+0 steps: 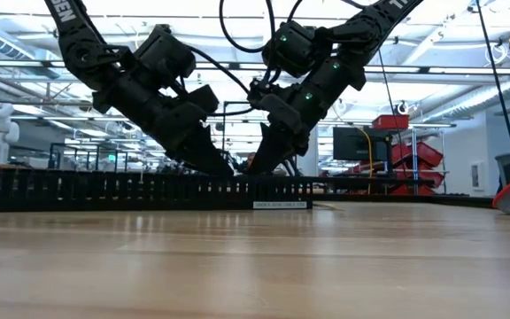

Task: Ziptie cables
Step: Close the black cable duct

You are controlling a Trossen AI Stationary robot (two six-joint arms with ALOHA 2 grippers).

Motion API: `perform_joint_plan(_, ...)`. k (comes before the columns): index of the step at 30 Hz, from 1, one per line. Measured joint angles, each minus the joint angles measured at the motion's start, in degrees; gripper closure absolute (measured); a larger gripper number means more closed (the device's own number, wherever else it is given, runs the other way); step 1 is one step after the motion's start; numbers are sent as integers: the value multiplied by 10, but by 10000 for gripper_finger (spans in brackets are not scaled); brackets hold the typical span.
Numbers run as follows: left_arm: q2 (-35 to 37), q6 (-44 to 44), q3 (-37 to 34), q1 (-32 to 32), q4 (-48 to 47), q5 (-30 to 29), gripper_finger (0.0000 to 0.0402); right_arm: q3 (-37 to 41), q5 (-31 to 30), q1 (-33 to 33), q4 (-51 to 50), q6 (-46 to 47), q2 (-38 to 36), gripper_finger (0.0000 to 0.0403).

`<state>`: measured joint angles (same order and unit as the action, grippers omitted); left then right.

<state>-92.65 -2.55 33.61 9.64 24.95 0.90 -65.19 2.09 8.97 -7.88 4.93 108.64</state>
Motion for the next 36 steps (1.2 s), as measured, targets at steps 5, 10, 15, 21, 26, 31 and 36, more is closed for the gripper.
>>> perform_joint_plan(5, 51, -17, 0, 8, -9, -6, 140, 0, 0, 2, 0, 4, 0, 403)
perform_joint_plan(10, 96, -43, 0, -15, -51, -21, 141, 0, -2, 3, 1, 3, 0, 403)
perform_joint_plan(15, 75, -53, -3, -55, -57, -132, 141, 0, -3, 4, 2, 0, 0, 403)
perform_joint_plan(21, 64, -88, -4, -86, -47, -232, 141, 0, -4, 4, 1, 0, 0, 403)
perform_joint_plan(26, 64, -75, -3, -93, -48, -235, 141, 0, -4, 5, 2, -2, 0, 403)
perform_joint_plan(31, 40, -63, -2, -93, -39, -227, 141, 0, -4, 5, 2, -2, 0, 403)
perform_joint_plan(36, 10, -75, 9, -93, -30, -199, 141, 0, -4, 5, 2, -2, 0, 403)
